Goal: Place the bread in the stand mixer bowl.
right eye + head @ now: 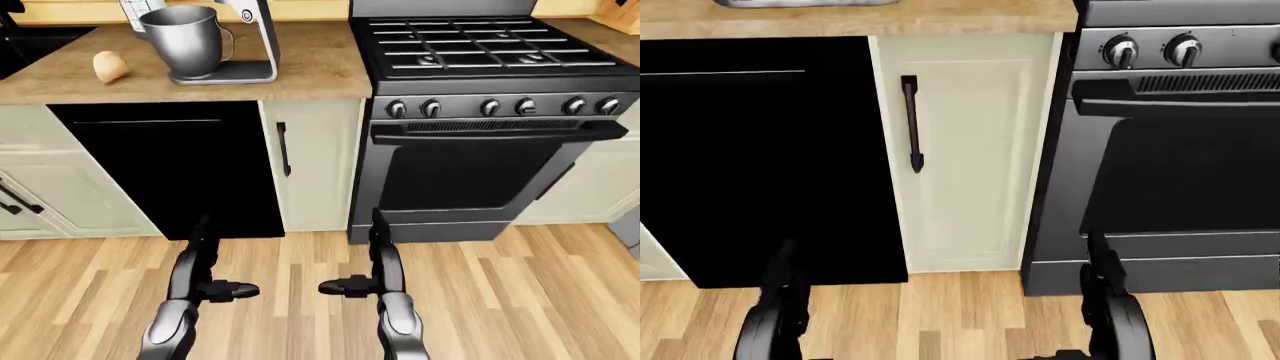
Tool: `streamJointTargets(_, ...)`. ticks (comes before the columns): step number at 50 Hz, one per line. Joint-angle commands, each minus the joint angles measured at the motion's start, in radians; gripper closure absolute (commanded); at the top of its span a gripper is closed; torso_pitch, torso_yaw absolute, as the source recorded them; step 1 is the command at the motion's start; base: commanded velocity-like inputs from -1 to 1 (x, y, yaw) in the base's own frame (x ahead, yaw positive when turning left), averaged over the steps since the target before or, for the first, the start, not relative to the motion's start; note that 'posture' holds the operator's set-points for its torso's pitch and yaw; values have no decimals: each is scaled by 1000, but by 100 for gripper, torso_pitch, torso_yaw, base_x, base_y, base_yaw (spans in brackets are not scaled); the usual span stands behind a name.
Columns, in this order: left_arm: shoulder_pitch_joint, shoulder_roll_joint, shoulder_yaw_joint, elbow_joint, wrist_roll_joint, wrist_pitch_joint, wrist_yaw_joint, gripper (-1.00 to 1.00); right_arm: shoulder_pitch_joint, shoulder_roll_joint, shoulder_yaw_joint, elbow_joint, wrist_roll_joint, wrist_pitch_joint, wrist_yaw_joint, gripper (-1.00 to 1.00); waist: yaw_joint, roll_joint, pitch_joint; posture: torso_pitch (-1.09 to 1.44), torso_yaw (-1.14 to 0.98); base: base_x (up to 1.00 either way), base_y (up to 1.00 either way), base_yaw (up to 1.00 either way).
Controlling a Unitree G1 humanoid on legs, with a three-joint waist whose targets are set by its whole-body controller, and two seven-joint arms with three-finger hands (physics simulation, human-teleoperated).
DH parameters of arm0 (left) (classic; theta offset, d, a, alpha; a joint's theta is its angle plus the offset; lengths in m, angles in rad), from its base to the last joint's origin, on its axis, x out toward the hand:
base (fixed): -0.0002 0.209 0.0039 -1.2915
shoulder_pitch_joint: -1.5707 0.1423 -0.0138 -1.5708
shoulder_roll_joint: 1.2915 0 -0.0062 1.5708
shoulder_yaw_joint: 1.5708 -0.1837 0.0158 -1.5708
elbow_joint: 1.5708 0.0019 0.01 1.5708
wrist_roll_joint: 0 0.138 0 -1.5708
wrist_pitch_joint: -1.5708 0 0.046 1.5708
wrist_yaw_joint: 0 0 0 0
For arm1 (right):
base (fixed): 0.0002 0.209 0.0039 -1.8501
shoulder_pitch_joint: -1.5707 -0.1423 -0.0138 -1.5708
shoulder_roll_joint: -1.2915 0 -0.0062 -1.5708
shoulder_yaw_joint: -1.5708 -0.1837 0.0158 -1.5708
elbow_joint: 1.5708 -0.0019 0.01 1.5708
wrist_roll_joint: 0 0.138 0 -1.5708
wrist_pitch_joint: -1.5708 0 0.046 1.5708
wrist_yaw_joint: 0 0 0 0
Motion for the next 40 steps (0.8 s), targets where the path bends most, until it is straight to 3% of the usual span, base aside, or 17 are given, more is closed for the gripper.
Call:
streamJointTargets(1, -30, 6, -2, -97, 4, -51, -3, -100, -22, -9, -7, -132, 1, -16, -5, -100, -2, -8, -1, 0, 0, 0, 0, 0)
streamJointTargets(3, -31, 7, -1, -95, 6, -54, -6, -100, -19, -9, -8, -151, -2, -6, -6, -100, 7, -2, -62, 0, 0, 0, 0, 0)
streamJointTargets(4, -31, 7, 0, -97, 6, -53, -7, -100, -20, -9, -10, -152, -3, -5, -5, -100, 7, -2, -52, 0, 0, 0, 0, 0)
streamJointTargets(5, -31, 6, 1, -80, 7, -71, -7, -100, -21, -10, -11, -154, -4, -2, -6, -100, 7, -7, -16, 0, 0, 0, 0, 0)
streamJointTargets(7, -29, 7, 2, -112, 8, -45, -7, -100, -23, -10, -13, -157, -5, -1, -4, -100, 7, -8, -70, 0, 0, 0, 0, 0)
streamJointTargets(8, -32, 7, 3, -83, 10, -72, -8, -100, -22, -10, -12, -165, -7, 3, -5, -100, 7, -8, -75, 0, 0, 0, 0, 0)
streamJointTargets(22, -15, 8, 5, -152, 26, -43, -6, -100, -6, -8, -12, -280, -27, 61, -7, -100, 9, -5, -89, 0, 0, 0, 0, 0)
streamJointTargets(28, -9, 12, 14, -268, 33, 32, -6, -100, -5, -6, 3, -426, -56, 165, -13, -100, 8, -4, -90, 0, 0, 0, 0, 0)
streamJointTargets(29, -21, 28, 34, -452, 40, 145, 0, -100, -28, -26, -6, -647, -80, 323, -9, -100, 9, -4, -89, 0, 0, 0, 0, 0)
streamJointTargets(31, -24, 25, 39, -470, 46, 157, -4, -100, -33, -21, -12, -671, -89, 343, -1, -100, 10, -5, -94, 0, 0, 0, 0, 0)
streamJointTargets(34, -26, 23, 42, -480, 50, 163, -8, -100, -37, -17, -15, -677, -94, 348, 5, -100, 10, -4, -80, 0, 0, 0, 0, 0)
streamJointTargets(40, -29, 22, 49, -501, 53, 175, -11, -100, -42, -17, -22, -709, -101, 373, 12, -100, 9, -3, -87, 0, 0, 0, 0, 0)
